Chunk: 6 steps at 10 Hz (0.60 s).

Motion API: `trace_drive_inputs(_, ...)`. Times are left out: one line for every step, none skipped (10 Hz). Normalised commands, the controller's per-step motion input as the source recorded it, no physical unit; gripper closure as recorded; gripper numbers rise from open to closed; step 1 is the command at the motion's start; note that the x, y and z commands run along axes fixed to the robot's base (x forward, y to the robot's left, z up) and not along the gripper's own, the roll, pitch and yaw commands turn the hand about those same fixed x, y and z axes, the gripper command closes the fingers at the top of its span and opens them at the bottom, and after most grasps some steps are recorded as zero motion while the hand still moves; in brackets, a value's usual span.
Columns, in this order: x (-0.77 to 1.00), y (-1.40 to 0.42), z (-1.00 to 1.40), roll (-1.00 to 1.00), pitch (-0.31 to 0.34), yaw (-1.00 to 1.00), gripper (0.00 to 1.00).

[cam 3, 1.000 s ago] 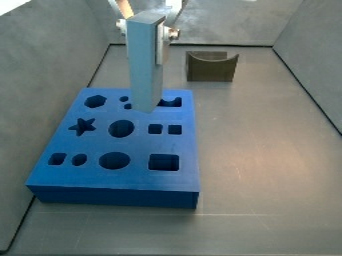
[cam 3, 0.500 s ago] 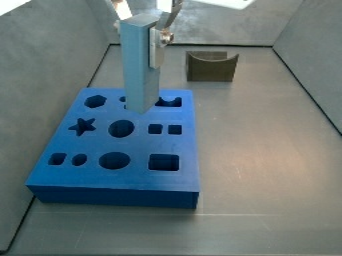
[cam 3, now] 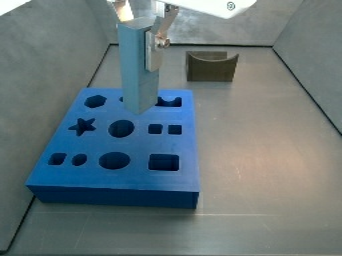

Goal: Pick up the rectangle object. Move up. Move to above the board. Insert the rectangle object.
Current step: Insert the rectangle object.

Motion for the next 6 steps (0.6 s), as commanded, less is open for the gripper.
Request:
trace_drive_inputs(0.00, 0.00, -0.07, -0.02, 0.000, -0.38, 1.00)
trace_drive_inputs(0.00, 0.00, -0.13, 0.00, 0.000, -1.00, 1.00)
trace_drive_inputs(0.00, 0.00, -0.13, 0.00, 0.000, -1.00, 1.00)
trace_drive_inputs(0.00, 0.00, 0.00, 0.00, 0.000, -0.18, 1.00)
trace_drive_inputs(0.00, 0.05, 0.00, 0.00, 0.000, 0.00, 1.00)
trace_drive_inputs(0.00, 0.00, -0.11, 0.00, -0.023, -1.00, 1.00)
